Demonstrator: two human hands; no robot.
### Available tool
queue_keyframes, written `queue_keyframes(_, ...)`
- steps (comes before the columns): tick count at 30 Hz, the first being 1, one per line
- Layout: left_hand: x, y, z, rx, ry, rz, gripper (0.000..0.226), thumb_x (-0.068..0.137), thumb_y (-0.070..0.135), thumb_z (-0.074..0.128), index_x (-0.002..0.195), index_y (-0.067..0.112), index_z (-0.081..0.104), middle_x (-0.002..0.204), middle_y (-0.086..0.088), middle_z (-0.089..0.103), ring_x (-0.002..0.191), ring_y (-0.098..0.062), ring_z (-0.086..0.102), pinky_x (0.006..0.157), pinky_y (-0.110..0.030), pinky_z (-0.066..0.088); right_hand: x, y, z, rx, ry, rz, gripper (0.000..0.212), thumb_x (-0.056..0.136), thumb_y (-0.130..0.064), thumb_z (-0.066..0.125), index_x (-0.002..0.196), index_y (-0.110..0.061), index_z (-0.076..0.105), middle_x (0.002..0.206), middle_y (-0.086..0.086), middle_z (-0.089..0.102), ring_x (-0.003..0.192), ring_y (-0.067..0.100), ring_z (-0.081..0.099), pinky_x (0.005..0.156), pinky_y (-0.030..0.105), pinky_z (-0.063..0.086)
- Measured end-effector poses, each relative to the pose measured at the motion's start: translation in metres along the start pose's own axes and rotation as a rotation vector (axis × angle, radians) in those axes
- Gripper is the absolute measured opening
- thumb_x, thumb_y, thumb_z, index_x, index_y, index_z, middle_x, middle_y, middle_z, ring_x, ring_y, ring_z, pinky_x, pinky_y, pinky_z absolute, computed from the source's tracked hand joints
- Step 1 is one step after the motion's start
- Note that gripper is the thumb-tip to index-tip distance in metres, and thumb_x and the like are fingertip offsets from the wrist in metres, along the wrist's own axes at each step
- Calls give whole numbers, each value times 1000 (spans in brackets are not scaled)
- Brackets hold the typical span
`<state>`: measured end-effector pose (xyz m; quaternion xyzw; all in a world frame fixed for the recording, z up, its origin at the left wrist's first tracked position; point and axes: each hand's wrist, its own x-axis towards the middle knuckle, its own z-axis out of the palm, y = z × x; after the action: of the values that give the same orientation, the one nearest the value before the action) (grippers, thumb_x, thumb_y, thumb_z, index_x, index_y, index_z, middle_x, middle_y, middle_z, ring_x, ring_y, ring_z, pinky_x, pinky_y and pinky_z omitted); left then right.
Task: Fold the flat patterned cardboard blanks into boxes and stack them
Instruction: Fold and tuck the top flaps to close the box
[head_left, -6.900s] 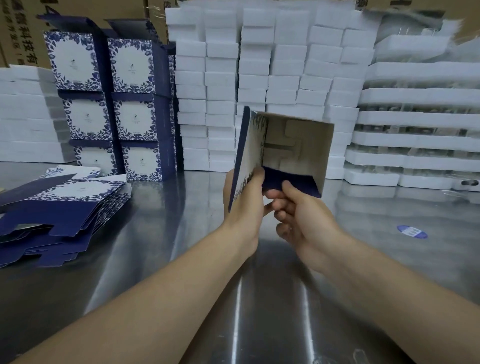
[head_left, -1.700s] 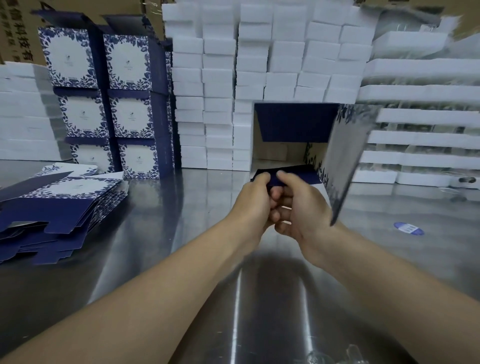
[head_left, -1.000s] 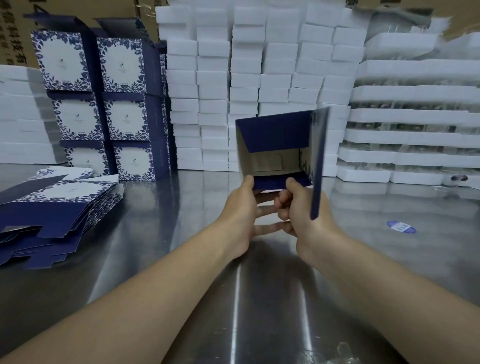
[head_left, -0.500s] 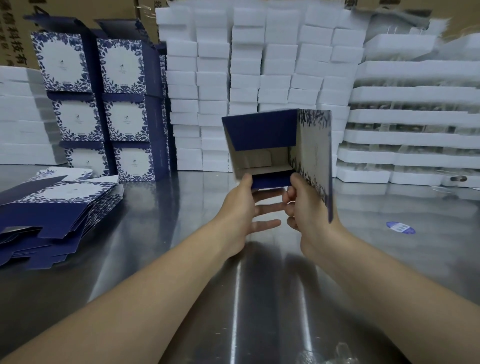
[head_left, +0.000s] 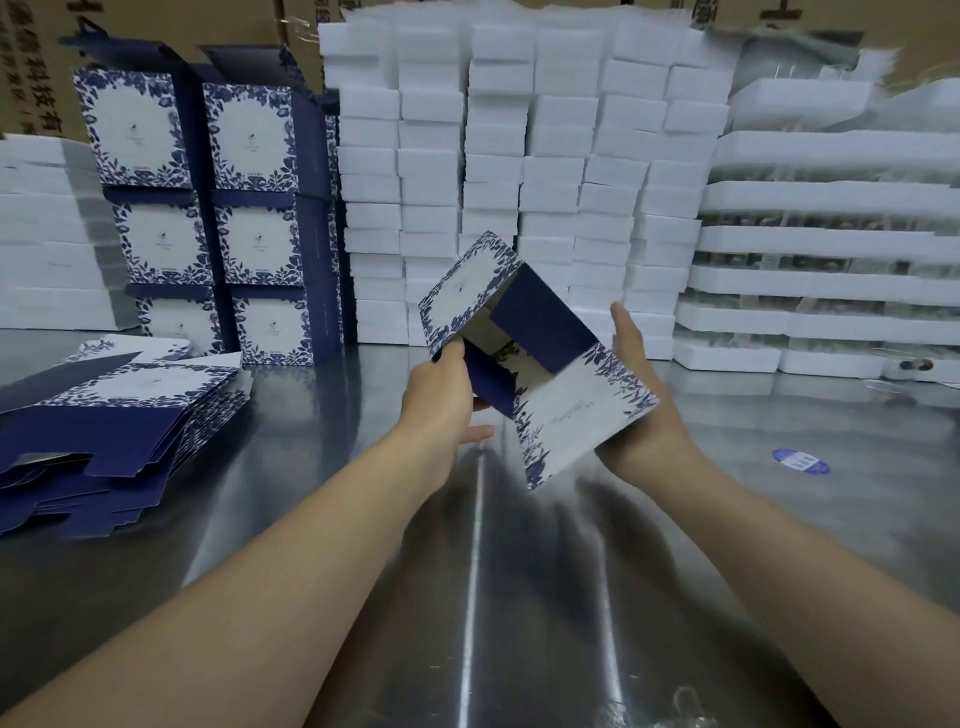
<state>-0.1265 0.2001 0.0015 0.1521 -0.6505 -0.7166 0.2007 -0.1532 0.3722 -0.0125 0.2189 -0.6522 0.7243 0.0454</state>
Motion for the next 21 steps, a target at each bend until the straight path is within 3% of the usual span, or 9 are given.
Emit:
queue_keyframes(3, 1, 4, 0, -12, -22, 10, 28, 108, 51, 47, 105, 28, 62, 110, 2, 72, 99, -17, 70, 68, -33, 65, 9, 5, -1, -511, 24, -329, 78, 91, -66, 50, 162, -41, 28, 164, -3, 41, 148, 19, 44, 119, 42, 42)
queue_keyframes(6, -2, 8, 0, -50, -96, -24, 26, 106, 56, 52, 104, 32, 62, 94, 8, 72, 93, -16, 68, 83, -39, 63, 15, 8, -1, -678, 87, -504, 86, 96, -29, 75, 157, -61, 24, 150, -13, 50, 131, 11, 56, 105, 32, 46)
queue_keyframes(8, -3, 9, -2, -91, -117, -24, 30, 104, 61, 51, 108, 36, 67, 95, 9, 78, 96, -15, 71, 85, -43, 64, 15, 7, -2, -677, 97, -478, 74, 96, -23, 78, 149, -60, 41, 138, -16, 54, 122, 6, 58, 102, 29, 47)
queue_keyframes(10, -5, 9, -3, -97, -113, 52, 40, 106, 62, 42, 121, 38, 70, 113, 10, 78, 96, -10, 73, 77, -37, 62, 15, 3, -3, -695, 135, -412, 43, 96, -30, 76, 133, -46, 61, 128, -14, 56, 114, 5, 59, 97, 31, 50)
queue_keyframes(12, -5, 9, -3, -42, -101, 148, 54, 106, 69, 31, 135, 40, 67, 114, 15, 76, 87, -1, 73, 74, -30, 55, 13, -1, -1, -658, 158, -332, 24, 98, -42, 70, 121, -38, 66, 119, -13, 56, 105, 4, 59, 90, 30, 48)
queue_keyframes(14, -6, 7, -1, 55, -73, 232, 66, 101, 79, 24, 140, 43, 64, 112, 16, 77, 97, 1, 73, 89, -34, 52, 11, -3, 1, -609, 190, -314, 21, 102, -51, 62, 115, -35, 67, 113, -13, 57, 98, 2, 59, 86, 29, 45)
queue_keyframes(16, -10, 3, 2, 174, -9, 326, 77, 93, 87, 20, 128, 39, 70, 116, 14, 76, 113, -13, 69, 105, -44, 48, 9, -8, 2, -584, 243, -333, 22, 106, -52, 52, 98, -35, 65, 106, -9, 58, 87, -2, 57, 80, 27, 41)
queue_keyframes(19, -11, -1, 2, 218, 130, 447, 63, 90, 89, 28, 79, 38, 63, 81, 16, 64, 84, -8, 60, 84, -39, 46, 8, -12, 3, -551, 315, -326, 41, 110, -49, 45, 74, -32, 52, 94, -4, 55, 78, -2, 53, 74, 24, 37)
queue_keyframes(21, -11, 0, 1, 238, 163, 492, 56, 90, 88, 35, 67, 39, 51, 73, 15, 52, 72, -7, 49, 72, -37, 37, 8, -14, 5, -535, 323, -332, 44, 111, -47, 43, 72, -30, 53, 93, -2, 57, 79, -5, 52, 72, 17, 36)
